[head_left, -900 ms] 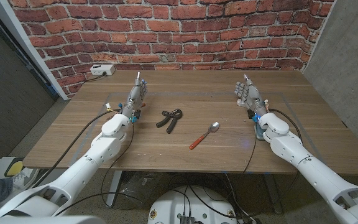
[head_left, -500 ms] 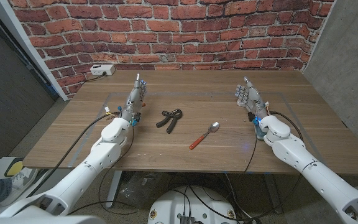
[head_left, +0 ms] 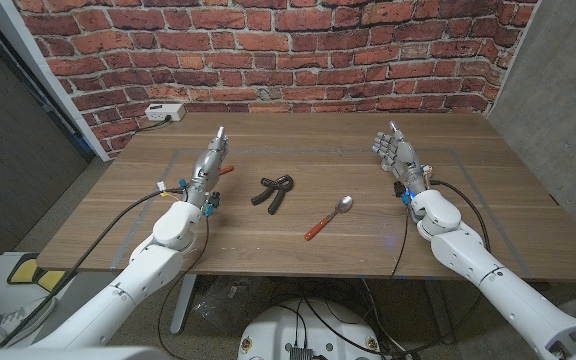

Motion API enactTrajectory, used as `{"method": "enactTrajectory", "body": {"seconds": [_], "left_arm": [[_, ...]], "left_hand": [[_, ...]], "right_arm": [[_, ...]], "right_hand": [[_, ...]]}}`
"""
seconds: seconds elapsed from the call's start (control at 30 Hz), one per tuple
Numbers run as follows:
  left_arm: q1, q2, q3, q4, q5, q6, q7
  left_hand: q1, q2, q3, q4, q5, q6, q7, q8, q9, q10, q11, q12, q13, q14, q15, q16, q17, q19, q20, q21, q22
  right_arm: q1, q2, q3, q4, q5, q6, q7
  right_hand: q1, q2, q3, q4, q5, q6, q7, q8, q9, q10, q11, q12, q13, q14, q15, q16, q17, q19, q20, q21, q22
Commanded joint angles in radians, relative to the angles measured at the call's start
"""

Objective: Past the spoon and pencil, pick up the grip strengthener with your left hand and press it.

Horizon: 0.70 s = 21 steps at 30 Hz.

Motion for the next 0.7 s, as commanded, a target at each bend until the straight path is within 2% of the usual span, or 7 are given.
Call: {"method": "enactTrajectory", "body": {"seconds": [0.03, 0.1, 0.2, 0.33, 0.47, 0.57, 0.7], "left_arm": [[0.078, 0.020, -0.016, -0.086, 0.134, -0.014, 0.116], [0.090, 0.028, -0.016, -0.104, 0.153, -0.002, 0.123], [0.121, 0.033, -0.019, -0.150, 0.239, 0.028, 0.195], [0.161, 0.019, -0.028, -0.218, 0.338, 0.086, 0.298], [0.179, -0.005, -0.027, -0.249, 0.411, 0.120, 0.368], [0.189, -0.020, -0.023, -0.279, 0.477, 0.186, 0.424], [0.210, -0.041, -0.018, -0.346, 0.535, 0.322, 0.483]], "left_hand": [[0.048, 0.003, 0.004, -0.025, -0.010, 0.054, 0.002, 0.013, 0.002, 0.064, -0.006, 0.017, 0.005, 0.057, -0.008, 0.012, 0.001, 0.057, 0.003, 0.017, 0.002], [0.071, 0.005, 0.006, -0.036, -0.017, 0.092, 0.004, 0.018, 0.002, 0.104, 0.000, 0.023, 0.005, 0.096, -0.006, 0.015, 0.002, 0.095, -0.003, 0.024, 0.001], [0.085, 0.005, 0.008, -0.042, -0.021, 0.117, 0.002, 0.022, 0.002, 0.127, -0.002, 0.026, 0.005, 0.117, -0.004, 0.016, 0.002, 0.115, 0.000, 0.027, 0.001], [0.100, 0.006, 0.009, -0.049, -0.024, 0.140, 0.001, 0.026, 0.002, 0.147, -0.010, 0.028, 0.005, 0.140, -0.010, 0.018, 0.002, 0.131, 0.001, 0.029, 0.001], [0.118, 0.005, 0.011, -0.058, -0.028, 0.162, -0.006, 0.027, 0.002, 0.171, -0.018, 0.030, 0.006, 0.164, -0.014, 0.019, 0.001, 0.161, 0.003, 0.035, 0.001], [0.131, 0.004, 0.012, -0.064, -0.030, 0.186, -0.005, 0.031, 0.003, 0.190, -0.020, 0.032, 0.006, 0.182, -0.018, 0.020, 0.001, 0.178, 0.004, 0.037, 0.001], [0.143, 0.005, 0.013, -0.070, -0.033, 0.200, -0.003, 0.032, 0.003, 0.208, -0.018, 0.033, 0.006, 0.202, -0.018, 0.021, 0.001, 0.194, 0.008, 0.039, 0.002]], "right_arm": [[-0.012, -0.001, -0.007, -0.030, -0.063, 0.036, -0.031], [-0.017, -0.010, -0.002, -0.041, -0.065, 0.029, -0.034], [-0.021, -0.025, 0.002, -0.053, -0.068, 0.020, -0.030], [-0.020, -0.059, 0.006, -0.081, -0.061, -0.011, -0.004], [-0.019, -0.075, 0.008, -0.098, -0.087, -0.016, -0.016], [-0.027, -0.090, 0.013, -0.124, -0.118, -0.038, -0.050], [-0.034, -0.102, 0.020, -0.136, -0.109, -0.056, -0.046]], "right_hand": [[0.010, -0.004, 0.001, -0.009, 0.004, 0.007, -0.001, 0.009, 0.005, 0.007, 0.000, 0.002, 0.004, 0.009, 0.004, -0.003, 0.003, 0.006, 0.003, 0.002, 0.002], [0.010, -0.004, 0.001, -0.009, 0.004, 0.008, 0.000, 0.008, 0.005, 0.008, 0.005, 0.002, 0.004, 0.009, 0.005, -0.004, 0.003, 0.005, 0.005, 0.001, 0.002], [0.010, -0.004, 0.001, -0.009, 0.004, 0.009, -0.001, 0.008, 0.005, 0.009, 0.006, 0.002, 0.004, 0.010, 0.006, -0.005, 0.003, 0.005, 0.005, 0.000, 0.002], [0.010, -0.004, 0.000, -0.010, 0.004, 0.009, 0.000, 0.007, 0.005, 0.011, 0.005, 0.001, 0.004, 0.012, 0.009, -0.006, 0.003, 0.003, 0.008, -0.002, 0.002], [0.010, -0.004, 0.000, -0.009, 0.004, 0.021, -0.005, 0.010, 0.005, 0.011, 0.007, -0.001, 0.004, 0.010, 0.010, -0.009, 0.003, 0.001, 0.009, -0.005, 0.002], [0.012, 0.001, 0.001, -0.010, 0.004, 0.066, -0.004, 0.024, 0.008, 0.019, 0.010, -0.003, 0.004, 0.012, 0.010, -0.015, 0.003, 0.002, 0.010, -0.011, 0.002], [0.015, 0.004, 0.002, -0.010, 0.003, 0.043, -0.007, 0.013, 0.010, 0.018, 0.009, -0.007, 0.005, 0.013, 0.010, -0.018, 0.003, 0.003, 0.010, -0.014, 0.002]]}}
